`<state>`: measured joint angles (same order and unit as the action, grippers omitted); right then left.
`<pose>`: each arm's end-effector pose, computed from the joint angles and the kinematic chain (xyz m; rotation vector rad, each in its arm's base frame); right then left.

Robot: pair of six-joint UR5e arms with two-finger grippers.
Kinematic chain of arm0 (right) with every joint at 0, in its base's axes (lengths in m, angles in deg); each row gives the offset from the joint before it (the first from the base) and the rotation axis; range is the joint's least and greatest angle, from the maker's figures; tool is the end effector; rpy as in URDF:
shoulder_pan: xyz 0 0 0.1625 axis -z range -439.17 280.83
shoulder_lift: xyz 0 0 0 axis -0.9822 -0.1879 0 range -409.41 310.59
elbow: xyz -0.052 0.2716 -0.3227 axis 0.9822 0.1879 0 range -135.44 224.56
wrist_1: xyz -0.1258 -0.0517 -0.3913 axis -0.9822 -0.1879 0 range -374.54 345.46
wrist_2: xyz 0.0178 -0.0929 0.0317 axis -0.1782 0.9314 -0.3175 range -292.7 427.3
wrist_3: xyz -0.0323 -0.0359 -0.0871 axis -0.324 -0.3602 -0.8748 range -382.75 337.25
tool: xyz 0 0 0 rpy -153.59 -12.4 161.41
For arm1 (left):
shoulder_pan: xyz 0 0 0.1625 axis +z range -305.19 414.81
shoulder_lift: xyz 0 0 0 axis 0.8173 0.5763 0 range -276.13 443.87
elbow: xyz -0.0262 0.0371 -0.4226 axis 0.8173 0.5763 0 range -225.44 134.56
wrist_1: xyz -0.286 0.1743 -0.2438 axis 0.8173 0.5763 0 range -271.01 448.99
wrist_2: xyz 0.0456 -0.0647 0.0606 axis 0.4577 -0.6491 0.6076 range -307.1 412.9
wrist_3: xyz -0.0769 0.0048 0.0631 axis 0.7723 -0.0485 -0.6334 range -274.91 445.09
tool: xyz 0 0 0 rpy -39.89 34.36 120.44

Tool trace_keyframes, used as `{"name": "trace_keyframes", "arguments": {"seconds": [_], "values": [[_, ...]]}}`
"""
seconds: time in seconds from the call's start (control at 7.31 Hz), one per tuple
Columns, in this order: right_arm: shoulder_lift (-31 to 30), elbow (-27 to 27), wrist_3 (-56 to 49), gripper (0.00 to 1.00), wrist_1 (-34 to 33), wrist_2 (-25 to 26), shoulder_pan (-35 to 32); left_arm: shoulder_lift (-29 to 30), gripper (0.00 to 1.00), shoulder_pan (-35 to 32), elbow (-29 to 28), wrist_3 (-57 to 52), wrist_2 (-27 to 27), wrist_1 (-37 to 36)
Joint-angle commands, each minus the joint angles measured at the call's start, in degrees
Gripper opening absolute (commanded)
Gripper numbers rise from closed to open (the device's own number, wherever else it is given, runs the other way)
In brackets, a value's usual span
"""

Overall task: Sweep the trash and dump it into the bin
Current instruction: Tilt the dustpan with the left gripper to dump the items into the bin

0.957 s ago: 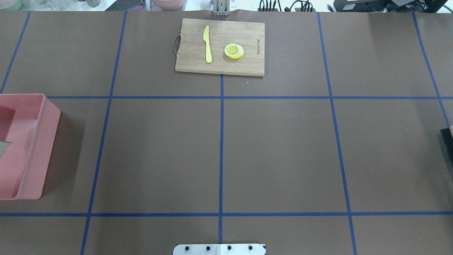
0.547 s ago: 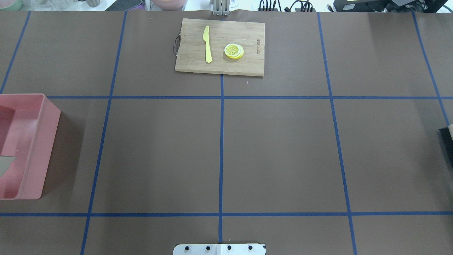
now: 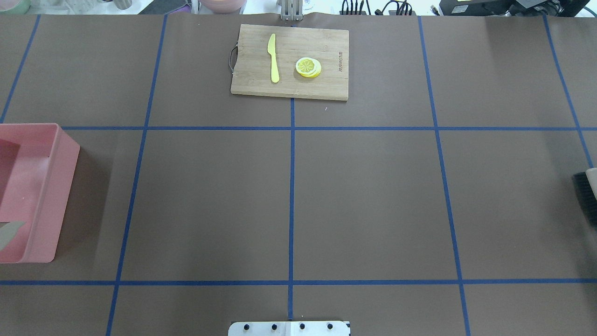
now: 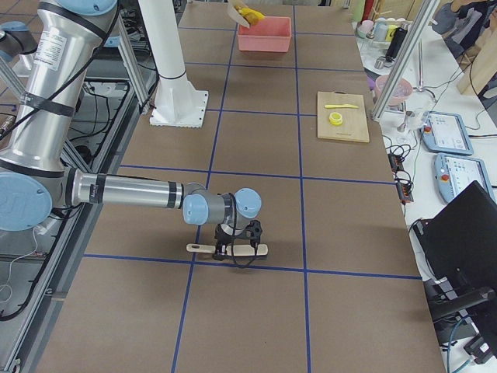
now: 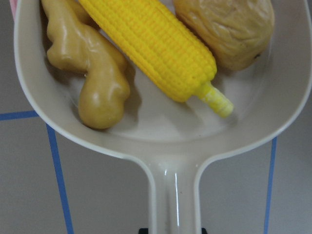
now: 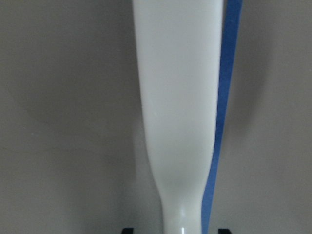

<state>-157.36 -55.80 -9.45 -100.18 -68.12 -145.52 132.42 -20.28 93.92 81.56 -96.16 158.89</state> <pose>-0.0847 -0.3488 0.6940 -0.3020 -0.7354 -0.1486 0.0036 -0.1996 0.4983 -0.2948 1.0035 0.1824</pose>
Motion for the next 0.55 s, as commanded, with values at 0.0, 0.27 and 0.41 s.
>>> {"name": "trace_keyframes", "arguments": {"seconds": [0.0, 0.27, 0.41], "values": [[1.9, -1.8, -0.7, 1.00, -0.6, 0.2, -5.8, 0.9, 0.00, -0.1, 1.4, -6.1, 0.4, -8.8], [5.9, -2.0, -0.8, 1.00, -0.2, 1.7, -13.0, 1.4, 0.00, -0.1, 4.6, -8.0, 1.5, -16.3], [8.9, -2.0, -0.8, 1.00, -0.1, 5.6, -14.7, 1.8, 0.00, -0.1, 5.2, -10.2, 3.3, -18.4]]}}
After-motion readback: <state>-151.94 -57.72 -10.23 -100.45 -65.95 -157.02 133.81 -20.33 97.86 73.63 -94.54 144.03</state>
